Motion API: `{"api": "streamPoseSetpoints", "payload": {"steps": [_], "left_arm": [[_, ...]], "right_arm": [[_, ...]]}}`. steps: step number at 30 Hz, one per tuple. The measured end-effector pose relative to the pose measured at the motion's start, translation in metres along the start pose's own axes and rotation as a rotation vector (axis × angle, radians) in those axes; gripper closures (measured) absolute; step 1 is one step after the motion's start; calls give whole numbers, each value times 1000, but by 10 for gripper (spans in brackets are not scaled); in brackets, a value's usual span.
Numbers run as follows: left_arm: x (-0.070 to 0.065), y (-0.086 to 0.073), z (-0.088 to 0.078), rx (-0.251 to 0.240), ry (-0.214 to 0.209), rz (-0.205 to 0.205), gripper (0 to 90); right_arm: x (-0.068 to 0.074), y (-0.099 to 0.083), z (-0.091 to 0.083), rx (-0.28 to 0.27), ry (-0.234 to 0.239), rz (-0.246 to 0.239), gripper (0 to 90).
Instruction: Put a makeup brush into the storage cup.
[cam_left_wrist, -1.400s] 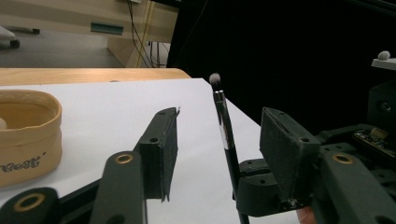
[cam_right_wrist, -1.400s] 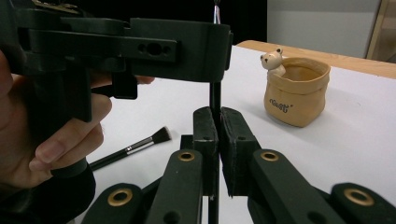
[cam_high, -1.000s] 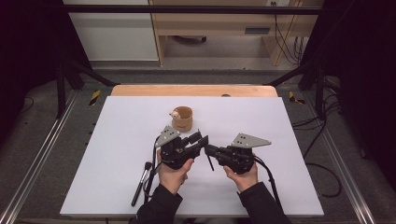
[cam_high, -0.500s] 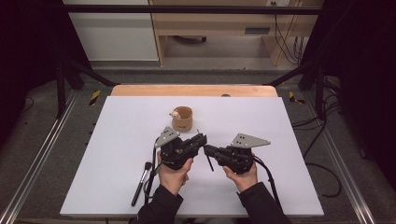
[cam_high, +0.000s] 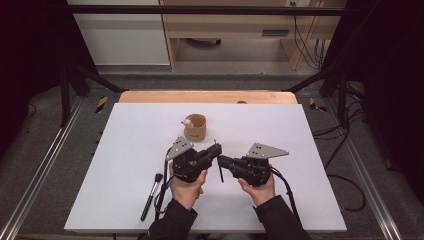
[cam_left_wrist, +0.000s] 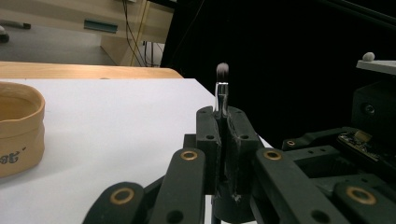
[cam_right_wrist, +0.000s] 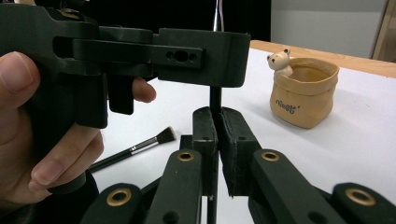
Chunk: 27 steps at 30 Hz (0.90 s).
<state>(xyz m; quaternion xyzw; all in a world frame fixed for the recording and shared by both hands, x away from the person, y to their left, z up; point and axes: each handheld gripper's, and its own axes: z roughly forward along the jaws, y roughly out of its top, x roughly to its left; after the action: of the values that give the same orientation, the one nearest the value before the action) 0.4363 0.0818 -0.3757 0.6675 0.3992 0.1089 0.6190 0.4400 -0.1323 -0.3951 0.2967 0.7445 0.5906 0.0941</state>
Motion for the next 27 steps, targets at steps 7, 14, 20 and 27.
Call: {"api": "streamPoseSetpoints", "payload": {"steps": [7, 14, 20, 27], "left_arm": [[2, 3, -2, 0, 24, 35, 849], [8, 11, -8, -9, 54, 67, 848], [15, 22, -17, -23, 84, 91, 849], [20, 37, -25, -30, 130, 143, 848]], "right_arm": [[-2, 0, -2, 3, -5, 7, 814], [-6, 0, -6, 16, -45, 1, 734], [-14, 0, -14, 19, -109, 7, 630], [-20, -3, -19, 29, -189, -4, 495]]}}
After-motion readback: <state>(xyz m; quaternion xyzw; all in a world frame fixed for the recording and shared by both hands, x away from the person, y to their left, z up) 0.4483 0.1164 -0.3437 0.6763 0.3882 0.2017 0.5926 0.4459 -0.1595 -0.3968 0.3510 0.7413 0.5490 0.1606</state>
